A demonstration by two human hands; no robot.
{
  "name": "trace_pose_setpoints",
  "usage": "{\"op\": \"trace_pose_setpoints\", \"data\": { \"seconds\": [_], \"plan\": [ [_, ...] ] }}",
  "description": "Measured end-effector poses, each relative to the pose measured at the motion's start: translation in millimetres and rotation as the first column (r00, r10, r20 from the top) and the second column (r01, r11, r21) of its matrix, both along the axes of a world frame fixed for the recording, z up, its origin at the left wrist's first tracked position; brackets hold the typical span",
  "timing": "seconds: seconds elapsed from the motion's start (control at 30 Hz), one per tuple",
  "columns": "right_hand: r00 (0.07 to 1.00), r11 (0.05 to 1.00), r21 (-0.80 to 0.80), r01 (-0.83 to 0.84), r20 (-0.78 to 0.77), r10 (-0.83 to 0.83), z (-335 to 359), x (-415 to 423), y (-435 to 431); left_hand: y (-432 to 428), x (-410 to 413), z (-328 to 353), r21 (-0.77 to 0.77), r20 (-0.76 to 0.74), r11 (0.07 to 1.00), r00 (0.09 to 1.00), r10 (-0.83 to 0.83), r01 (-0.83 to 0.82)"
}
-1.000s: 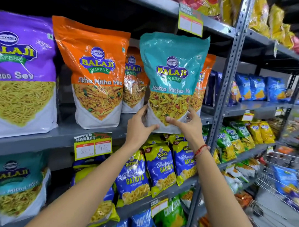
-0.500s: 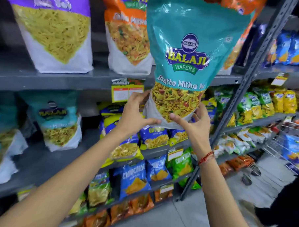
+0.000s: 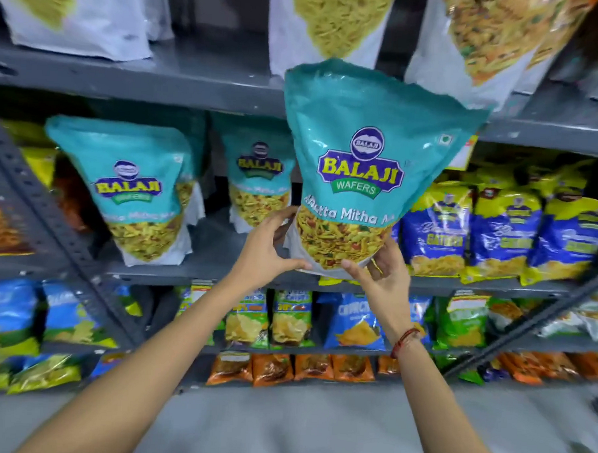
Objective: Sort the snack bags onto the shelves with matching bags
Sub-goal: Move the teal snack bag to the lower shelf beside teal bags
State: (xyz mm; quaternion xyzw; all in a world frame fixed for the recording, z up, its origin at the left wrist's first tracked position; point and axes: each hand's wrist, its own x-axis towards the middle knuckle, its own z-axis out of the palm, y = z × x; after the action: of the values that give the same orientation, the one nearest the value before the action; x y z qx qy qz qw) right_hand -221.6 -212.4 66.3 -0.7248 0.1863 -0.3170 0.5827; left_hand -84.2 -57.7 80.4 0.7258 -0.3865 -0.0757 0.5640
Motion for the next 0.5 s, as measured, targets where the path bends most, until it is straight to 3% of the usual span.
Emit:
{"op": "trace_pose_setpoints", "data": {
  "seconds": [0.27,0.5],
  "plan": [
    [0.987,0.993,-0.04,-0.114,-0.122,0.108,-49,63,37,49,50,-55,0.082,-0.183,0.99,0.975,0.124,-0.111],
    [0.96,0.98,-0.072,-0.183,-0.23,0.163,-76,100,44,59,84,-89,0.14,-0.18,0.979,0.968,0.176,-0.151]
  ]
}}
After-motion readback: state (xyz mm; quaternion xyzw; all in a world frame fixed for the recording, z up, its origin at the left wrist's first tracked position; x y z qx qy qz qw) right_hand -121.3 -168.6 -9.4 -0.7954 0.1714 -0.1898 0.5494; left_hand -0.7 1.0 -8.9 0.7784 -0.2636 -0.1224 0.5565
